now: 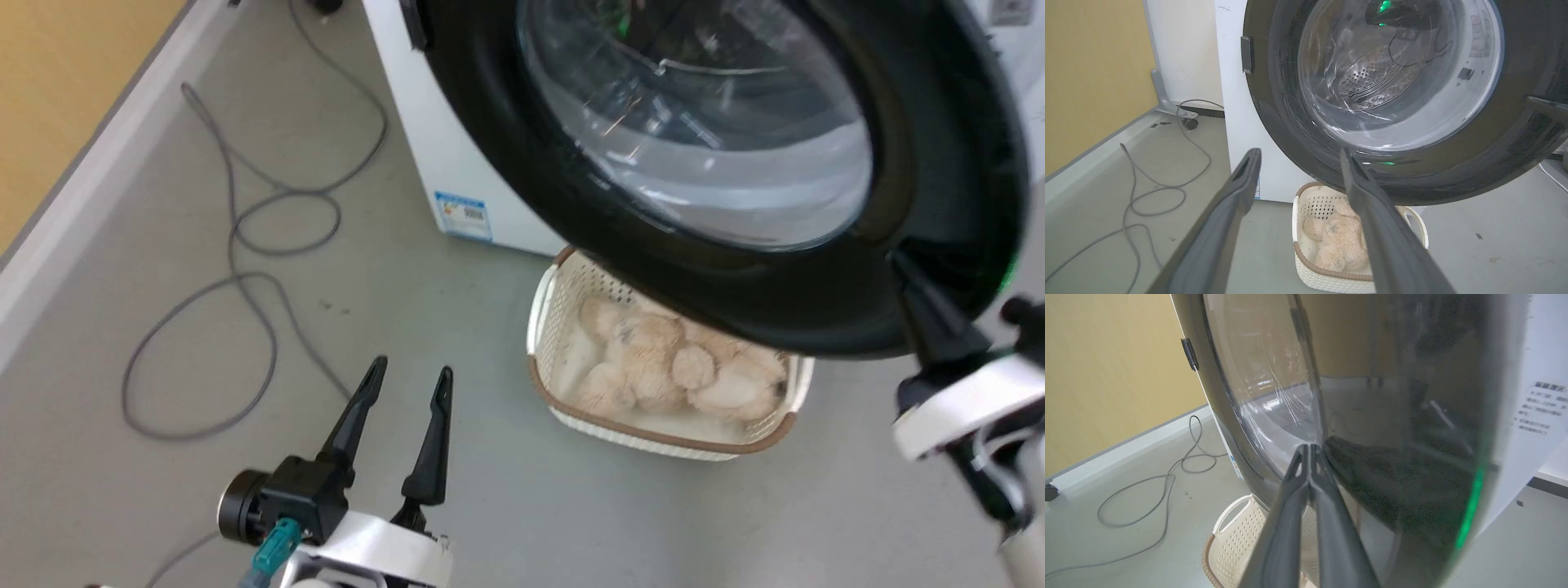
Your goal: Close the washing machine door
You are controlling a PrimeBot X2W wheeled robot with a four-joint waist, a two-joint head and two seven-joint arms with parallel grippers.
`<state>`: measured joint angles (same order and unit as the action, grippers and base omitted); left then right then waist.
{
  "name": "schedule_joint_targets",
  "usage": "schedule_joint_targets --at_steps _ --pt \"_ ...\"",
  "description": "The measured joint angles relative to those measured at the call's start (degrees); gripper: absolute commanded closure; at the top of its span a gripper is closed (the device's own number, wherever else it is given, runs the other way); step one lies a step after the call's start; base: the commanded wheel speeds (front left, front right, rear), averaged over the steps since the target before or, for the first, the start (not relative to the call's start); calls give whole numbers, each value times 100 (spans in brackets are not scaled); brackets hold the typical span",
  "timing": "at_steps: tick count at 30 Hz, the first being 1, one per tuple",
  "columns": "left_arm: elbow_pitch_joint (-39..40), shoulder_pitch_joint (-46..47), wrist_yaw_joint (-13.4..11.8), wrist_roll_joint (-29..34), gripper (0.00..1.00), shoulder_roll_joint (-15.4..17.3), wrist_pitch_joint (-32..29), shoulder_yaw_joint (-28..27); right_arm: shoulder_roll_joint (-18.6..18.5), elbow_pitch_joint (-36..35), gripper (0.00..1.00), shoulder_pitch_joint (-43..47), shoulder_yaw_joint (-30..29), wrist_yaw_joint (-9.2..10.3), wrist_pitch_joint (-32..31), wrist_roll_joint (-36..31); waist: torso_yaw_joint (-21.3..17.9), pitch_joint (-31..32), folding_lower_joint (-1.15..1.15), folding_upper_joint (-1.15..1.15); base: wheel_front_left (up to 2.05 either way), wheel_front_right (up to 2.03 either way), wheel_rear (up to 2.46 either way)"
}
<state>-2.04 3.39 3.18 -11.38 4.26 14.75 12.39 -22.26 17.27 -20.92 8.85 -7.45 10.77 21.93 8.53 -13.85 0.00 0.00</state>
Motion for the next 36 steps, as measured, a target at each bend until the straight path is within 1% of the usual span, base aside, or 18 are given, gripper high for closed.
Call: schedule_joint_targets --at_steps 4,8,13,20,27,32,36 --pt "44 110 5 21 0 -33 0 -22 -221 296 100 -449 -44 -15 -84 263 104 -188 0 0 0 0 0" --pt "96 206 40 22 0 -79 0 -37 -517 572 100 -937 -68 -15 -179 460 183 -379 0 0 0 0 0" --pt "92 367 53 21 0 -120 0 -24 -709 954 100 -1591 -177 -14 -371 646 273 -608 0 0 0 0 0" --pt "92 499 32 8 0 -129 0 38 -911 1680 100 -2505 -332 -12 -555 781 374 -842 0 0 0 0 0" --pt "94 559 -79 -129 0 -131 0 138 -809 2379 100 -2927 -411 -107 -553 772 415 -920 0 0 0 0 0" --pt "89 626 -125 -142 0 -133 0 176 -669 2736 100 -3062 -438 -129 -323 730 419 -896 0 0 0 0 0" --pt "52 622 -163 -138 0 -135 0 122 -665 2821 100 -3056 -310 -96 -63 732 375 -756 0 0 0 0 0"
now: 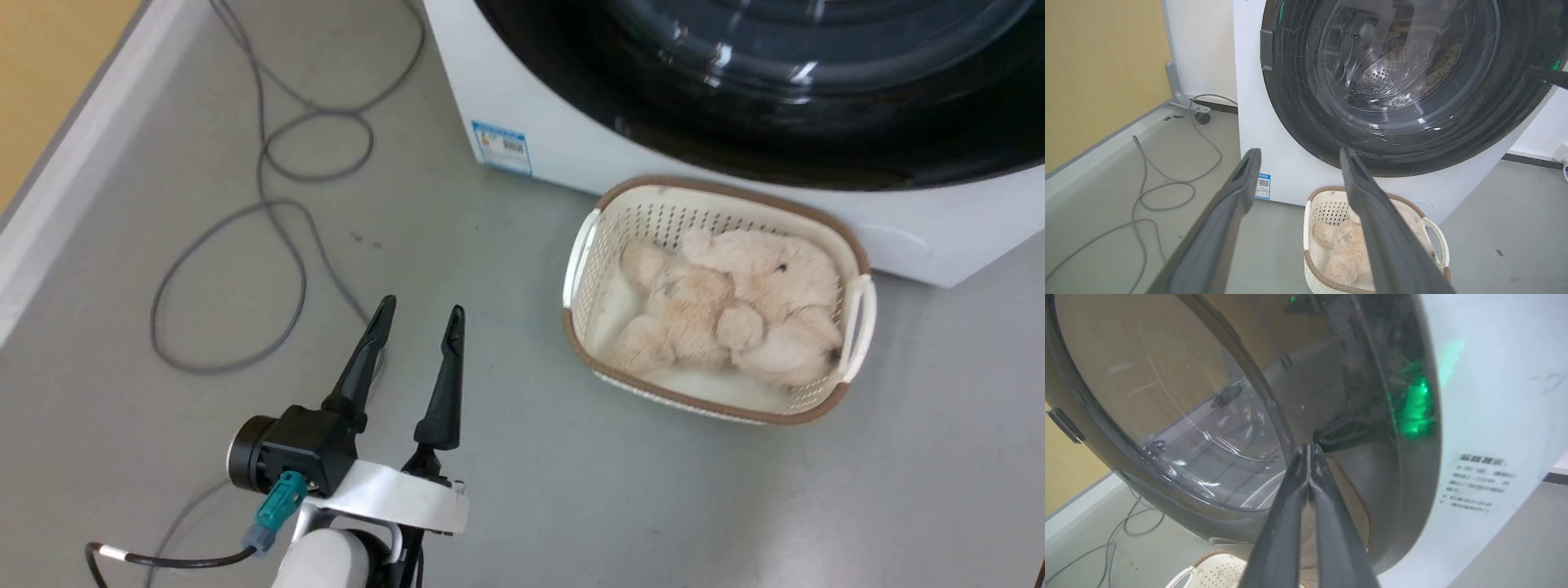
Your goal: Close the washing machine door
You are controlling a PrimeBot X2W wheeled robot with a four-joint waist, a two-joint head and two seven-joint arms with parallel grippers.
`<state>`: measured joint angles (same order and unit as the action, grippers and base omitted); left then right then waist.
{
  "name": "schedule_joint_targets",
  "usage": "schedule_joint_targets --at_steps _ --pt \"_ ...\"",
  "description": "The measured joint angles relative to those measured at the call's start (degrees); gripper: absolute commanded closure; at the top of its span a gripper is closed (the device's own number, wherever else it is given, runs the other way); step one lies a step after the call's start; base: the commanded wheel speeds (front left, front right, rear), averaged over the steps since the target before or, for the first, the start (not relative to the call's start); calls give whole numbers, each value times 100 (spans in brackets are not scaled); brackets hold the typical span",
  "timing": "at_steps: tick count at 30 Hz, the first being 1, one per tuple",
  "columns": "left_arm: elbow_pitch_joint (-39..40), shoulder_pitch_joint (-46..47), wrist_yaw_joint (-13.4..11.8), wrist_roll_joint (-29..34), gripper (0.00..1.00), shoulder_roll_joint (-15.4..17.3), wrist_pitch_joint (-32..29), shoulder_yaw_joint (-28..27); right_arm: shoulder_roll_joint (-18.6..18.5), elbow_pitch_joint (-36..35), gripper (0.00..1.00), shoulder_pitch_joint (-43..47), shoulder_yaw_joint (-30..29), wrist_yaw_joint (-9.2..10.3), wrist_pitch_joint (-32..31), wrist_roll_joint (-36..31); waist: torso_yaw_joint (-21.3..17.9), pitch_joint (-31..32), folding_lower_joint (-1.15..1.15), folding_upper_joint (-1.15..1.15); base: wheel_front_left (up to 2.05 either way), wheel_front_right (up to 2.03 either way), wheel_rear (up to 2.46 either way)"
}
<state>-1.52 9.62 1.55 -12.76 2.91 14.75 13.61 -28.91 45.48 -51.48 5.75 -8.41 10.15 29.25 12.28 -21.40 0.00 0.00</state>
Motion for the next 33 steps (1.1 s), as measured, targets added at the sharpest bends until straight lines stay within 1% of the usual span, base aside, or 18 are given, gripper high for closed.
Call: schedule_joint_targets --at_steps 4,10,13,17,20,22,29,33 --pt "-75 -32 -11 8 0 -2 0 -99 -35 -167 100 227 236 85 275 57 -94 253 0 0 0 0 0" --pt "-198 -177 -3 67 0 -4 0 -241 15 -709 100 1190 511 87 419 149 -314 742 0 0 0 0 0" --pt "-246 -265 -1 111 0 -4 0 -360 77 -1120 100 1697 522 87 436 115 -459 987 0 0 0 0 0" --pt "-301 -368 15 165 0 -4 0 -504 266 -1761 100 2360 303 87 460 -46 -671 1271 0 0 0 0 0" --pt "-352 -471 21 193 0 -4 0 -599 537 -2217 100 2865 -23 87 461 -297 -824 1457 -1 0 0 0 0" --pt "-383 -549 27 204 0 -5 0 -644 772 -2526 100 3239 -283 88 463 -467 -905 1583 -1 0 0 0 0" --pt "-548 -777 115 211 0 -7 0 -677 1610 -3562 100 4490 -907 88 461 -1300 -1101 1909 -1 0 0 0 0" --pt "-630 -861 165 210 0 -5 0 -684 1997 -4075 100 5014 -1102 88 459 -1679 -1154 2006 -1 0 0 0 0"
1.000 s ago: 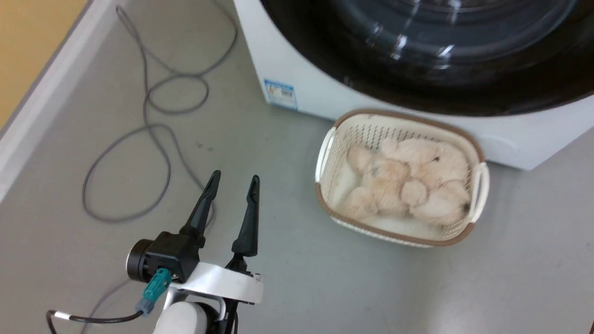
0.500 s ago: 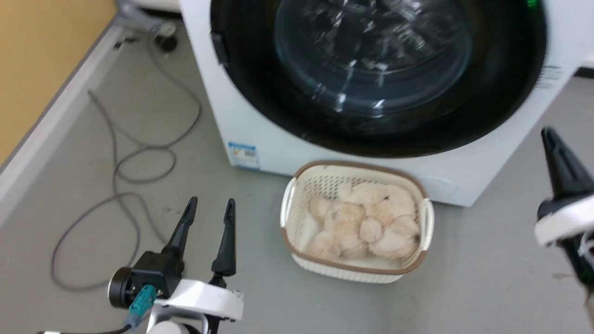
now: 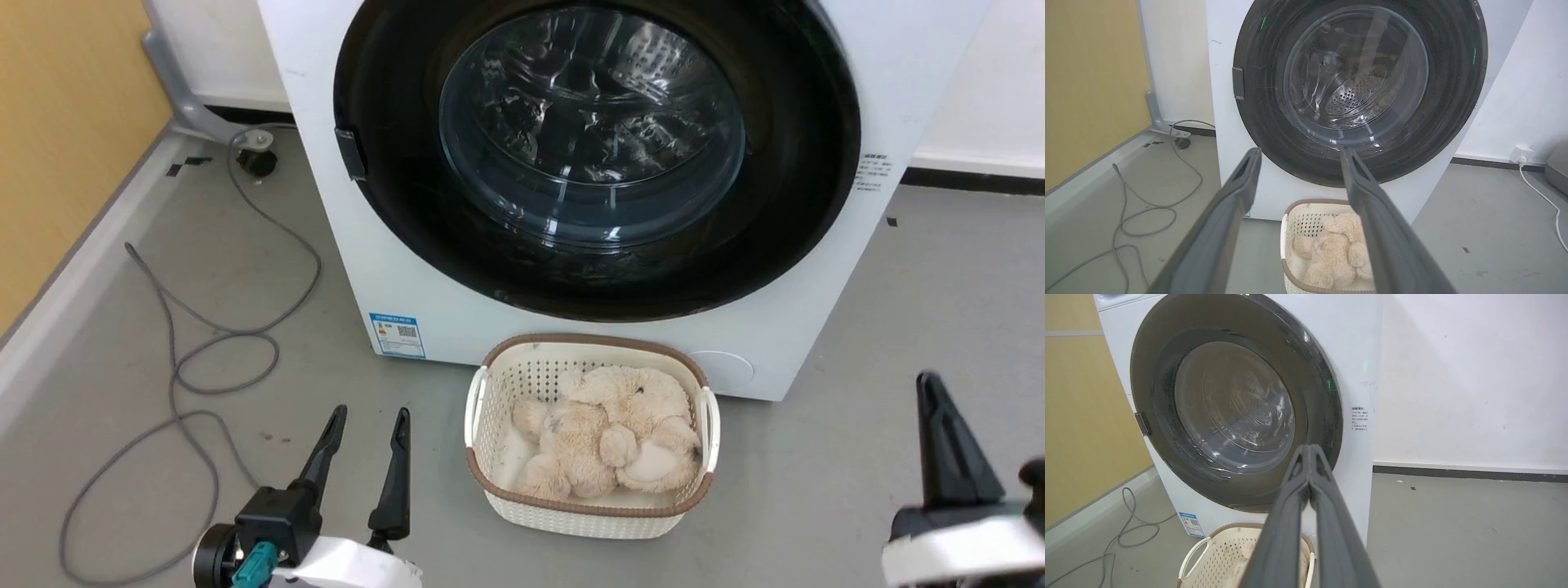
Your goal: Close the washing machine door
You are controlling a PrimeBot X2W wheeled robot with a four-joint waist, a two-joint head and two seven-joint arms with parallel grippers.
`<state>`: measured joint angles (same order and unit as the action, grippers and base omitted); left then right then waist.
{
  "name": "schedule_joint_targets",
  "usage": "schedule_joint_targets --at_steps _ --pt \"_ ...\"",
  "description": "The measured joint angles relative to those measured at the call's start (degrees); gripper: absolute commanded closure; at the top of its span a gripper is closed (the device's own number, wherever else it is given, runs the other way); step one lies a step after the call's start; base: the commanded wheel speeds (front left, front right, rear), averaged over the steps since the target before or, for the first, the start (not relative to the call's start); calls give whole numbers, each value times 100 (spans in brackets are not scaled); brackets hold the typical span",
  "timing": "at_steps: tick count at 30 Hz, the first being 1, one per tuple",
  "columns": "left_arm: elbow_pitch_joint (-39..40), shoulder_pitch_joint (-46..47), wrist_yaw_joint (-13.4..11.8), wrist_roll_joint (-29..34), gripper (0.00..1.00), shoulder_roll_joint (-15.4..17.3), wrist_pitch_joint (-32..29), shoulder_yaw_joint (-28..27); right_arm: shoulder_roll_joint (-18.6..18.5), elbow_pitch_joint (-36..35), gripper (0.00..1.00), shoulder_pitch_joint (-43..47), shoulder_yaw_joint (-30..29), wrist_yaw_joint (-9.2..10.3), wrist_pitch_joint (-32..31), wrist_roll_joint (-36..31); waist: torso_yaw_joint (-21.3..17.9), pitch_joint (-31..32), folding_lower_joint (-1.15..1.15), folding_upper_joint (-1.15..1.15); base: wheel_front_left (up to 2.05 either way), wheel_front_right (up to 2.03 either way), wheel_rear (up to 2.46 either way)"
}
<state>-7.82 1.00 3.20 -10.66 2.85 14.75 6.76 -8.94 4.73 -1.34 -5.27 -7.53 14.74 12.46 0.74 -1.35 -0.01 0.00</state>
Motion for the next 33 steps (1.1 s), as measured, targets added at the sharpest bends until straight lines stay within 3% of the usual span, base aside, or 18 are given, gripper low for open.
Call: schedule_joint_targets --at_steps 6,7,8,27,28,33 --pt "-74 -85 3 9 0 0 0 18 361 -479 99 491 -186 0 -99 -349 4 55 0 0 0 0 0" --pt "-80 -100 3 14 0 0 0 26 394 -521 28 552 -197 0 -107 -401 10 60 0 0 0 0 0" --pt "-89 -108 3 24 0 0 0 34 417 -539 0 611 -199 0 -126 -470 16 67 0 0 0 0 0" --pt "-116 -196 -75 97 0 0 0 152 549 -543 0 796 -166 0 -146 -588 81 103 0 0 0 0 0" --pt "-111 -196 -75 83 100 0 0 146 550 -543 100 796 -165 0 -146 -588 82 102 0 0 0 0 0" --pt "-110 -194 -74 83 100 -1 -10 149 548 -542 100 792 -169 0 -153 -587 82 103 0 0 0 0 0"
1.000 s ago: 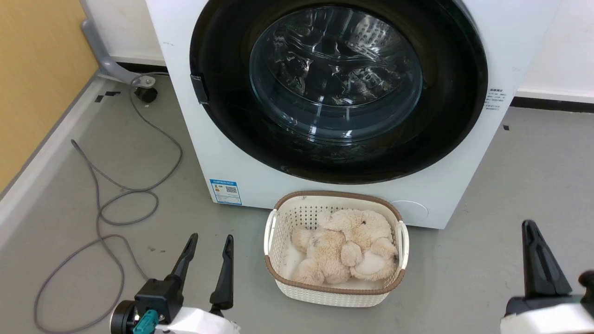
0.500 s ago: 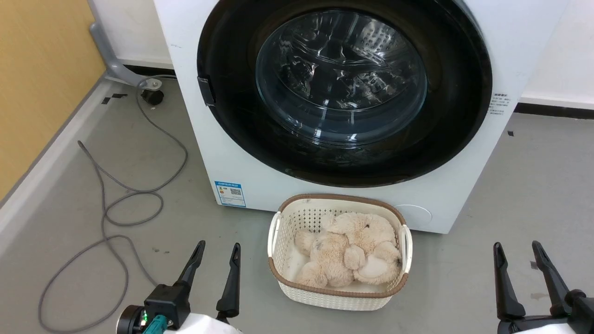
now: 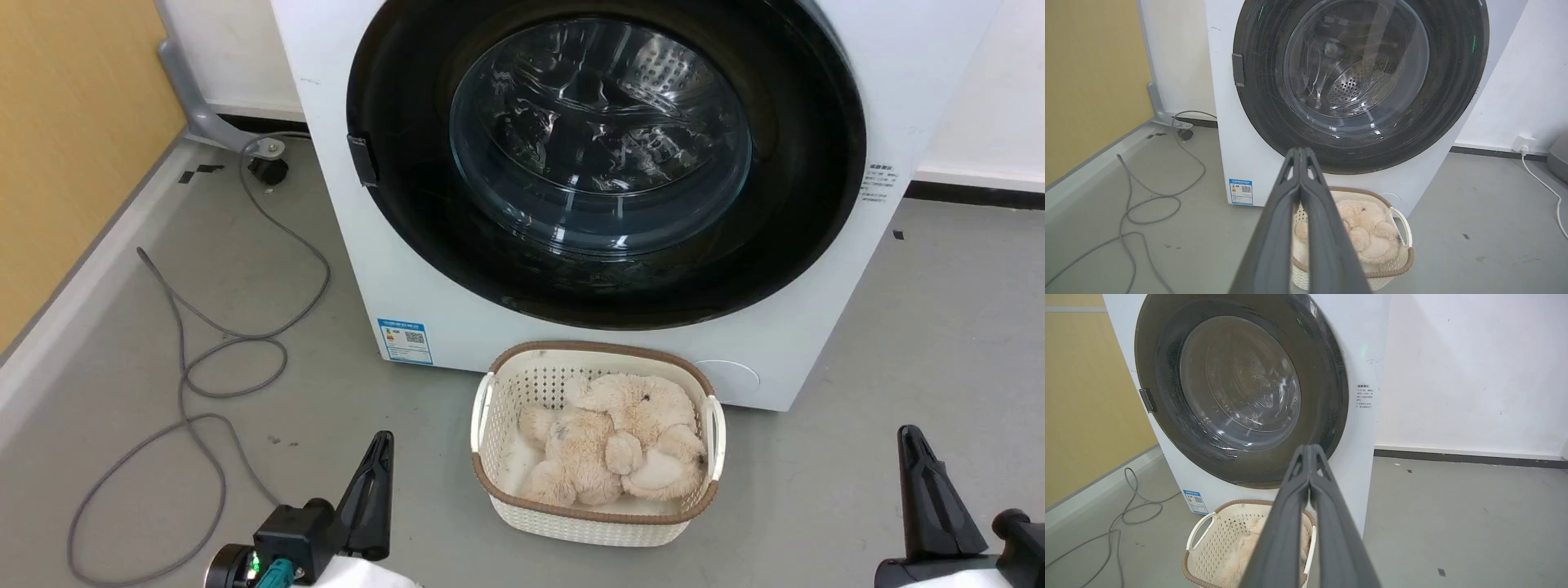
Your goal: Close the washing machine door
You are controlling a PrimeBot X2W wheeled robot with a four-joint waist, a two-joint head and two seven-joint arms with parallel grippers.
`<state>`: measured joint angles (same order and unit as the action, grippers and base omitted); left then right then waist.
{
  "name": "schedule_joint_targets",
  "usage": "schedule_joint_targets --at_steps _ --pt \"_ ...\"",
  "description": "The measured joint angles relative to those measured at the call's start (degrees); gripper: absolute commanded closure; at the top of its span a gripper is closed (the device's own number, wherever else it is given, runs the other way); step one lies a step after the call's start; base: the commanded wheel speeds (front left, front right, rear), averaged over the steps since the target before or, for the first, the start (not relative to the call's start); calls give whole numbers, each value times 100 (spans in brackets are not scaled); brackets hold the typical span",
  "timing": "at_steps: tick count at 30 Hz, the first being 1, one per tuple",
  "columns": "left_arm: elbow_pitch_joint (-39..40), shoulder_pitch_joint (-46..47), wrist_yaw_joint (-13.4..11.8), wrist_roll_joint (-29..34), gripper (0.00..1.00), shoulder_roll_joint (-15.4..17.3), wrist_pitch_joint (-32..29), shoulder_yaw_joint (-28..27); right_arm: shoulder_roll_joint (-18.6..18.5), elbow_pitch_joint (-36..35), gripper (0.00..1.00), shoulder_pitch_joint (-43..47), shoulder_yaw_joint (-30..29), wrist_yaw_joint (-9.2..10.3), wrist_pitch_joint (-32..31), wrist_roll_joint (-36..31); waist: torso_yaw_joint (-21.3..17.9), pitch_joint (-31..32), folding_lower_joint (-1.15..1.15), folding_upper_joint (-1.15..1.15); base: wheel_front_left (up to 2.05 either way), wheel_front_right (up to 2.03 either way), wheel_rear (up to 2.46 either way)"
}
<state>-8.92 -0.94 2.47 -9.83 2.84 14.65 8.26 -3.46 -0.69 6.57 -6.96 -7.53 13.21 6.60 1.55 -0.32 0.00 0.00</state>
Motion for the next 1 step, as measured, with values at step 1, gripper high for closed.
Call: schedule_joint_targets --at_steps 1 --pt "1 0 0 1 100 0 -7 -1 0 0 100 0 2 0 -3 0 -1 0 0 0 0 0 0"
